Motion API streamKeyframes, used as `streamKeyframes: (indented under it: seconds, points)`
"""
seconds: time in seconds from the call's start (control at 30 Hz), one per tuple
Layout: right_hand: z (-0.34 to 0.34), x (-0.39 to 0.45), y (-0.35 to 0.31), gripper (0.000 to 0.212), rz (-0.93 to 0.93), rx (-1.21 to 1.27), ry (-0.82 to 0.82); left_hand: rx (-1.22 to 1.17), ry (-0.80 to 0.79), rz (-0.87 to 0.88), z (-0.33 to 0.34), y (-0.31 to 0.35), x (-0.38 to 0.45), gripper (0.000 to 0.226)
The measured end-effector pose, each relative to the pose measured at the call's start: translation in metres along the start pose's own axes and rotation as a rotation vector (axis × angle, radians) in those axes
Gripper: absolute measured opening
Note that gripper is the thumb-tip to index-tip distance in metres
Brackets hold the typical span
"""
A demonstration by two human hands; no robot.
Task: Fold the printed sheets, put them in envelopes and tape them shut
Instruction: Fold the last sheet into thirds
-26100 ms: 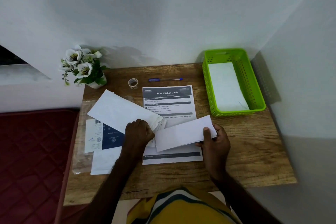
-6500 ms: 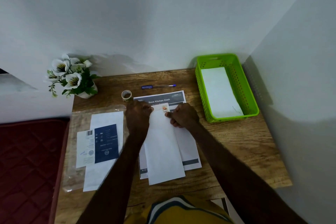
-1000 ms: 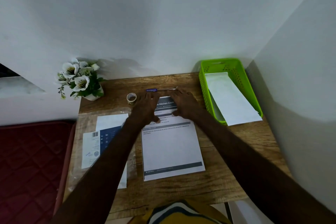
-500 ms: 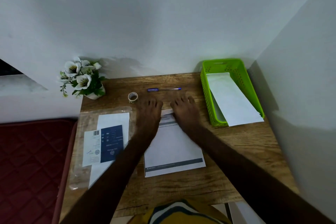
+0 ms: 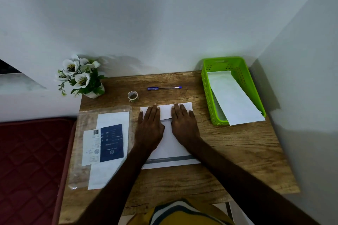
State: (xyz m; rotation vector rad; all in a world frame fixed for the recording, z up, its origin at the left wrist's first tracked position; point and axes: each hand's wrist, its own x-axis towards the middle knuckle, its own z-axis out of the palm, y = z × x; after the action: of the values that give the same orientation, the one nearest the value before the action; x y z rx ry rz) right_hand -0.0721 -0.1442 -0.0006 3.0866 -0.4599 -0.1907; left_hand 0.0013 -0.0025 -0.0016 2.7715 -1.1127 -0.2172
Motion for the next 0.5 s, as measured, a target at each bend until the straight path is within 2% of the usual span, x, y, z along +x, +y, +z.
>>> streamKeyframes:
  seconds: [0.13,0.33,0.5]
  points:
    - [0.002,0.0,-0.004,0.061,0.027,0.06,-0.007,-0.05,0.025,-0.035,0.008,-0.001,0.001,0.058]
    - [0.013,0.007,-0.015,0.058,-0.133,0.152,0.0,-0.051,0.024,-0.032,0.014,-0.005,-0.001,0.055]
    - [0.016,0.008,-0.003,0.062,-0.067,0.192,0.007,-0.089,0.046,-0.039,0.015,-0.006,-0.001,0.054]
